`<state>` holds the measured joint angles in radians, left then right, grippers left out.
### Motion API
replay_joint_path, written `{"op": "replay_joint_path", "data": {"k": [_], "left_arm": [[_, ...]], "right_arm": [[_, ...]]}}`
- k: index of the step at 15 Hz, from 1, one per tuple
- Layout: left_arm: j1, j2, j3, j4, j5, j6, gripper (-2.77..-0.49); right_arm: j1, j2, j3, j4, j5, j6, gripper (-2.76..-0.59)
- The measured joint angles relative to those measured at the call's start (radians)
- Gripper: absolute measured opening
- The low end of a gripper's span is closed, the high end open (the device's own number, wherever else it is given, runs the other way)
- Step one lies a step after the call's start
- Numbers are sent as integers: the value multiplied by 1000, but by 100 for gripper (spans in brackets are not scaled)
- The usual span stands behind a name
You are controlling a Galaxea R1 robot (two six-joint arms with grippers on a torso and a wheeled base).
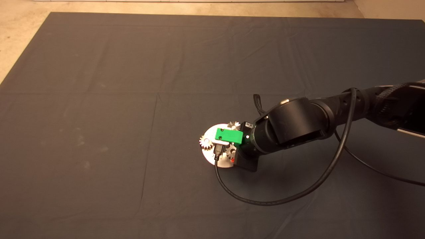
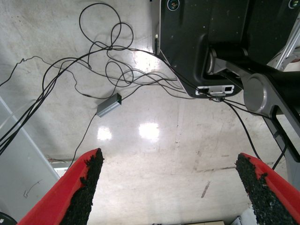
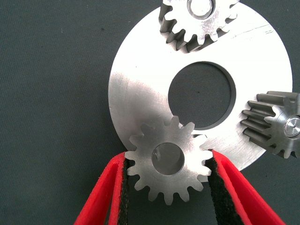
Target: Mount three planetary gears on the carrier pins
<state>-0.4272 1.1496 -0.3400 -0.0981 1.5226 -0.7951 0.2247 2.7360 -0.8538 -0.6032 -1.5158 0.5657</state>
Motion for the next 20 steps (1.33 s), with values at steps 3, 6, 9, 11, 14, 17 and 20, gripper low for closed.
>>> {"op": "replay_joint_path", "data": {"k": [3,6,9,11,14,17,20], "left_arm": [[0,0,0,0,0,0,-124],[0,0,0,0,0,0,-124],[0,0,0,0,0,1,-124],[0,0,0,0,0,4,-124],[0,0,0,0,0,4,-124],[0,0,0,0,0,4,-124],[0,0,0,0,0,4,-124]], "right_arm": [[0,0,3,2,-1,0,-237],[0,-5,11,8,-2,0,-237],[0,-8,14,9,-2,0,-237],[0,-8,15,10,-4,0,-237],[-1,-8,20,11,-7,0,-237],[-6,-7,23,11,-7,0,-237],[-18,-6,26,12,-3,1,-237]]}}
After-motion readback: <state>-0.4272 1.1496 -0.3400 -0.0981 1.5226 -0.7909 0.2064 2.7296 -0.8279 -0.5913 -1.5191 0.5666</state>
